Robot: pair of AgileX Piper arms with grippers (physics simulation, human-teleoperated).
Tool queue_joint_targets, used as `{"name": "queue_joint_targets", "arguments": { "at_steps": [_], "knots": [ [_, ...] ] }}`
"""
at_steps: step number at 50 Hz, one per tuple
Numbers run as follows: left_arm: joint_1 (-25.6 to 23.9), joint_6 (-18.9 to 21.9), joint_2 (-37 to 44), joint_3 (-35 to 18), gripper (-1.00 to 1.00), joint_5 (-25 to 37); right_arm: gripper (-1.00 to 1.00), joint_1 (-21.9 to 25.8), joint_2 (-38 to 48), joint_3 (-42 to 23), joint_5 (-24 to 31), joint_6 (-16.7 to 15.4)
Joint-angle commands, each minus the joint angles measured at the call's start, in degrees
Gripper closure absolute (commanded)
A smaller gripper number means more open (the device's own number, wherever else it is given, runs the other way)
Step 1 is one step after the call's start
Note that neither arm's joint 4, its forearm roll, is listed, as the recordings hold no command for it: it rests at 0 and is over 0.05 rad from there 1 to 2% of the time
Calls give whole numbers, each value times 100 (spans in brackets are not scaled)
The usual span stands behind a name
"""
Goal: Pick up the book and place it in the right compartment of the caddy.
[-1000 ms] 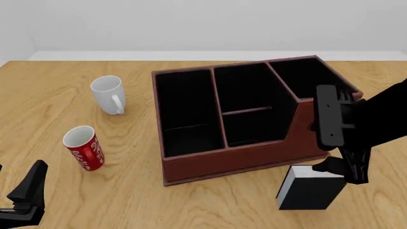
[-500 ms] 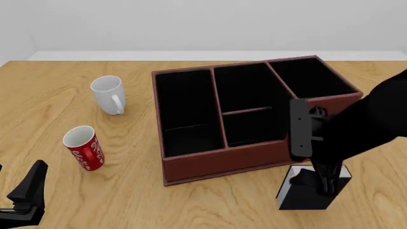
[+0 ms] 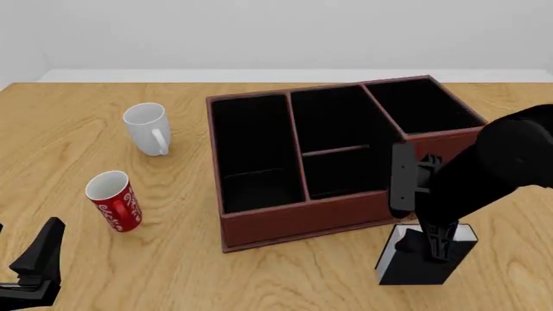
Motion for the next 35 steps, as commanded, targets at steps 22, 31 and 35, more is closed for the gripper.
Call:
{"name": "queue_joint_targets", "arguments": {
  "at_steps": [22, 31, 35],
  "knots": [
    [-2, 1, -1, 0, -100, 0, 100, 227, 411, 482, -557, 560],
    [2, 1, 1, 0, -100, 0, 100, 674, 12, 396, -308, 896],
    [-1, 0, 0, 0, -100, 0, 100, 907, -300, 570, -173, 1118]
  ]
}}
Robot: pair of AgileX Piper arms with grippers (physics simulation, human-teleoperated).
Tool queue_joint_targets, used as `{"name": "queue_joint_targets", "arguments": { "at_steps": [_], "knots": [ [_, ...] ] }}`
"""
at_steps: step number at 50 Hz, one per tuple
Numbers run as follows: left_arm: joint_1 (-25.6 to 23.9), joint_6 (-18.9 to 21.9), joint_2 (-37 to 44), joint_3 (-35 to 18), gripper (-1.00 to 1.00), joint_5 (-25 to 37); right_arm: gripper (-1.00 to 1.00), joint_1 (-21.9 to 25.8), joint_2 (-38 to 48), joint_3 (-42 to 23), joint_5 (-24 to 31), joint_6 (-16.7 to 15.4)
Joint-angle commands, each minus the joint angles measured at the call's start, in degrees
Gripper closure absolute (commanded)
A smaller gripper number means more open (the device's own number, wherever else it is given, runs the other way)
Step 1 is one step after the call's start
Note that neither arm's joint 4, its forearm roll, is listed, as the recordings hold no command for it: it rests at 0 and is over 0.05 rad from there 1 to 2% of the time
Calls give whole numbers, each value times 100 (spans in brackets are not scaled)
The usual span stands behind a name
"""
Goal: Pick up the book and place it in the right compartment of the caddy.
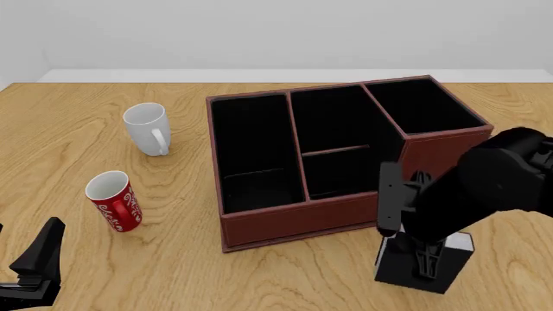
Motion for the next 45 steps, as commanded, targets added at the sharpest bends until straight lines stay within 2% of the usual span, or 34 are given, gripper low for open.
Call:
{"name": "queue_joint_targets", "arguments": {
  "at_steps": [1, 4, 8, 18, 20, 24, 34, 35, 38, 40, 42, 43, 45],
  "knots": [
    [-1, 0, 0, 0, -100, 0, 100, 560, -468, 123, 246, 761],
    [0, 0, 0, 0, -100, 0, 100, 642, -660, 126, 391, 933],
    [0, -1, 0, 0, -100, 0, 100, 548, -890, 90, 606, 947],
    [0, -1, -1, 0, -100, 0, 100, 322, -1210, -811, 1264, 950],
    [0, 0, 0, 0, -100, 0, 100, 176, -1270, -925, 1369, 765],
    [0, 0, -1, 0, -100, 0, 100, 102, -1333, -1442, 1665, 713],
    [0, 1, -1, 0, -100, 0, 100, -76, -1491, -1747, 1689, 384],
    [-1, 0, 0, 0, -100, 0, 100, 5, -1497, -1804, 1690, 468],
    [-2, -1, -1, 0, -100, 0, 100, 52, -1558, -1915, 1690, 411],
    [-1, 1, 0, 0, -100, 0, 100, 11, -1619, -1889, 1690, 279],
    [0, 0, 0, 0, -100, 0, 100, -164, -1773, -1903, 1690, -70],
    [-1, 1, 0, 0, -100, 0, 100, -30, -1726, -2070, 1690, 152],
    [0, 0, 0, 0, -100, 0, 100, -161, -1810, -2055, 1690, -83]
  ]
}}
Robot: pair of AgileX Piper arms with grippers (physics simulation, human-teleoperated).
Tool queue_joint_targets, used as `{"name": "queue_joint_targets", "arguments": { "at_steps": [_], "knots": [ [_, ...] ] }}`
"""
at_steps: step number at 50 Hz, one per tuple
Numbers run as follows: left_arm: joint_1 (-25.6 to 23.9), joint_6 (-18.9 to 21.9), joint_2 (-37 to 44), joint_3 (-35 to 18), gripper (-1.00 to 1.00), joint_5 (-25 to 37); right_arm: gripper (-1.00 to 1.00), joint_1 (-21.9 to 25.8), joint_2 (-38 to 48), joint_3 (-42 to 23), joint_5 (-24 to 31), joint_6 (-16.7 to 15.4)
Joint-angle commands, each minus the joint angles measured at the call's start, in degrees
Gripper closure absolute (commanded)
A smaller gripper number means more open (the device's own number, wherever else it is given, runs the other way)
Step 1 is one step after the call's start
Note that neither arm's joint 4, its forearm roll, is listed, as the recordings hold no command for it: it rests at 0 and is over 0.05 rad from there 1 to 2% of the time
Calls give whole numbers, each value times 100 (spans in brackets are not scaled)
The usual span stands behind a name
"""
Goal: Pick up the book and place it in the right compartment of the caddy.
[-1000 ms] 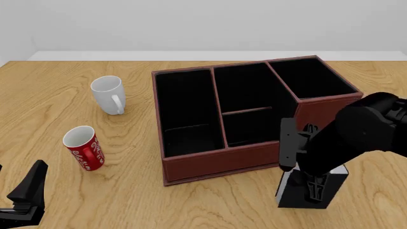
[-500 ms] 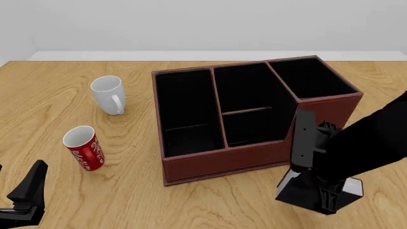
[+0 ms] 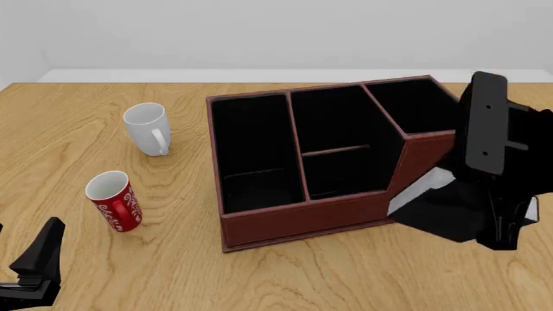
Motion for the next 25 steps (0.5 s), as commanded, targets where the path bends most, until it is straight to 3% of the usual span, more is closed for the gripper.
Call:
{"name": "queue_joint_targets", "arguments": {
  "at_steps": [1, 25],
  "knots": [
    [1, -1, 1, 0, -100, 0, 100, -182, -319, -410, 63, -340],
    [0, 1, 3, 0, -100, 1, 100, -404, -352, -1542, 63, -1119]
  ]
}}
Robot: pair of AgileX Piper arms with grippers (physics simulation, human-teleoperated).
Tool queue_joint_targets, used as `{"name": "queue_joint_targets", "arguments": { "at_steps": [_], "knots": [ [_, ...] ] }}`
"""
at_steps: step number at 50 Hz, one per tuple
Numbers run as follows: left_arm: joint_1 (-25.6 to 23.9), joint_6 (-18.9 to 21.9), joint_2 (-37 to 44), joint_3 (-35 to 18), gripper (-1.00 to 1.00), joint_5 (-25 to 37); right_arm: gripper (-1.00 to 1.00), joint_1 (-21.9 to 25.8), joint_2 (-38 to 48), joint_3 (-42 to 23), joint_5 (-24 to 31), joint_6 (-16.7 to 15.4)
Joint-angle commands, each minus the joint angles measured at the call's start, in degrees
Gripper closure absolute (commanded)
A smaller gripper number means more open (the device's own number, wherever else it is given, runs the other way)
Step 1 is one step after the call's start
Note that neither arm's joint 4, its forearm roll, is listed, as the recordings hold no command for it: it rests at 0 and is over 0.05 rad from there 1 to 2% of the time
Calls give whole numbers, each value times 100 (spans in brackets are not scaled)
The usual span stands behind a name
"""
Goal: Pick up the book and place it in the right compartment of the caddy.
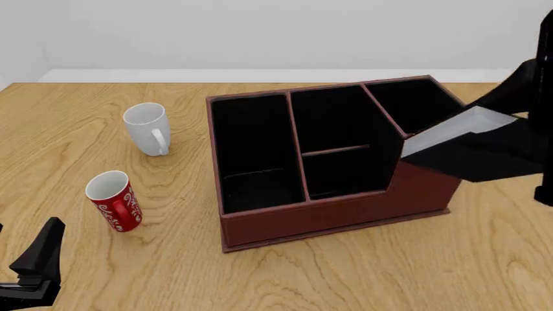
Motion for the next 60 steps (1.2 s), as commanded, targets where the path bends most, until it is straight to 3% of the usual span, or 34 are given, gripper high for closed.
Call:
{"name": "queue_joint_targets", "arguments": {
  "at_steps": [1, 27, 55, 60],
  "knots": [
    [1, 0, 0, 0, -100, 0, 100, -142, -40, -631, 0, -345],
    [0, 0, 0, 0, -100, 0, 100, -190, 1028, -2196, 0, -189],
    [0, 0, 0, 0, -100, 0, 100, -334, 2468, -3398, 0, 429],
    [2, -1, 0, 0, -100, 0, 100, -630, 2653, -3394, -1, 214]
  ]
}}
